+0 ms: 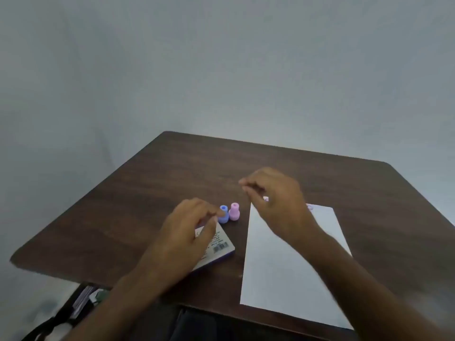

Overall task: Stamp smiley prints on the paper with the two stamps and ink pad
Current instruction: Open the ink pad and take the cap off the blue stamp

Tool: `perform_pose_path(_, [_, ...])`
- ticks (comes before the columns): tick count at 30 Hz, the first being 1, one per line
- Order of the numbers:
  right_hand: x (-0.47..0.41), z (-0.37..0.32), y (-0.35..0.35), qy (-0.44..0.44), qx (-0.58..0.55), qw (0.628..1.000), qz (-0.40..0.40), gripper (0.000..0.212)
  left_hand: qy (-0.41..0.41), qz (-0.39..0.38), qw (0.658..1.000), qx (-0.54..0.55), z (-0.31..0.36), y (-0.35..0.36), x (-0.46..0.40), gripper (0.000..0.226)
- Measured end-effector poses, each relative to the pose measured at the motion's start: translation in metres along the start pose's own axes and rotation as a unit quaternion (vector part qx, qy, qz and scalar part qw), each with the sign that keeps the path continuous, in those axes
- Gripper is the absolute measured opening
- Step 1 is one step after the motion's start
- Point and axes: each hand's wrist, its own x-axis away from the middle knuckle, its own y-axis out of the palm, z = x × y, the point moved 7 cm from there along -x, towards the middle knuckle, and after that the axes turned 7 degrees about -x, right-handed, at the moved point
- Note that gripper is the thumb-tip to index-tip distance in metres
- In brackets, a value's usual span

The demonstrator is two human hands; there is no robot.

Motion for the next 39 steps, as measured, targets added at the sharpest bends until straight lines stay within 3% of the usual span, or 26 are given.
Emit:
perform_pose_path(4, [0.019,0.003,0.045,0.039,-0.038,0.988,-0.146,0.021,0.007,-0.074,0.996,-0.054,-0.022,0.019,0.021,0.017])
perform_pose_path(12, [0.042,0.013,0.088,0.027,-0.048,0.959,-0.278,0.036,-0.023,-0.073,0.982,-0.175,-0.041,0.021,0.045,0.055])
perform_pose_path(18, [0.044,0.019,0.092,0.037,-0.033,0.956,-0.289,0.039,-0.055,-0.064,0.983,-0.163,-0.048,0.019,0.047,0.073])
perform_pose_path(32, [0.046,0.022,0.099,0.014,-0.011,0.948,-0.318,0.04,-0.042,-0.093,0.97,-0.221,-0.041,0.008,0.039,0.073])
perform_pose_path(36, [0.041,0.018,0.085,-0.007,-0.021,0.959,-0.283,0.035,-0.022,-0.087,0.97,-0.226,-0.034,0.0,0.034,0.067])
perform_pose_path(39, [0.028,0.01,0.057,-0.03,-0.057,0.977,-0.203,0.034,-0.021,-0.083,0.969,-0.232,-0.032,-0.009,0.026,0.063])
